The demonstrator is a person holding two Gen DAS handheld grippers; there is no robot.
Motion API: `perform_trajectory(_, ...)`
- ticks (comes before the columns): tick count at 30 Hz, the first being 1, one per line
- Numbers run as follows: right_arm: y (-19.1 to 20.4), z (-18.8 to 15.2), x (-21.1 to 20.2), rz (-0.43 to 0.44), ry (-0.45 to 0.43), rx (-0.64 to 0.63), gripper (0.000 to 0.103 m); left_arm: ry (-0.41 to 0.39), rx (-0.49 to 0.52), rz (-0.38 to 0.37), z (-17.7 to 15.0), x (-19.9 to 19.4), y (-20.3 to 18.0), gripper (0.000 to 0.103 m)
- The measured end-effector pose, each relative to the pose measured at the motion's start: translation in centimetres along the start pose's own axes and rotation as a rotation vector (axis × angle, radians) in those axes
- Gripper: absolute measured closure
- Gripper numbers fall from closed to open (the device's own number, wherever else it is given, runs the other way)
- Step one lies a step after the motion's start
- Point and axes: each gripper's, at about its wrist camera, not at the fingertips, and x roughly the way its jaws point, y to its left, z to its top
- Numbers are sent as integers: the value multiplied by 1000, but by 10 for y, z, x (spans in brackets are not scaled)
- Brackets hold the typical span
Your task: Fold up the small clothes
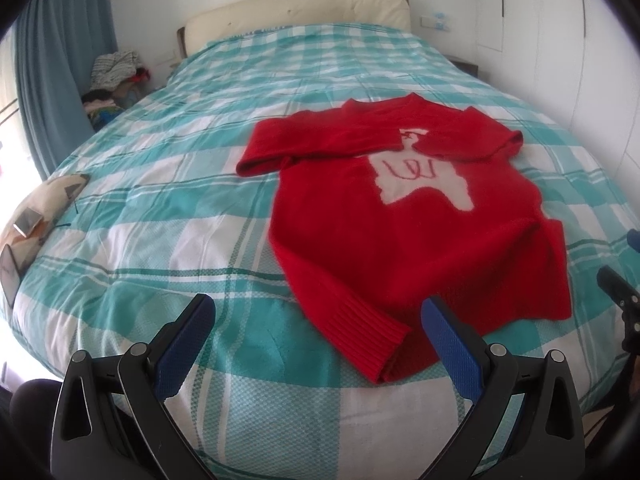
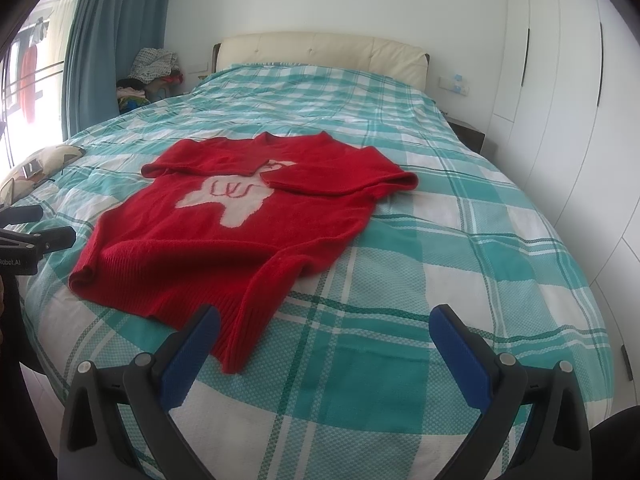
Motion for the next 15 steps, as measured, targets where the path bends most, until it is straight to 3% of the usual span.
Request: perform_trajectory(15, 3, -1, 0, -1, 1, -5, 0, 1, 6, -3, 0, 0, -3, 0)
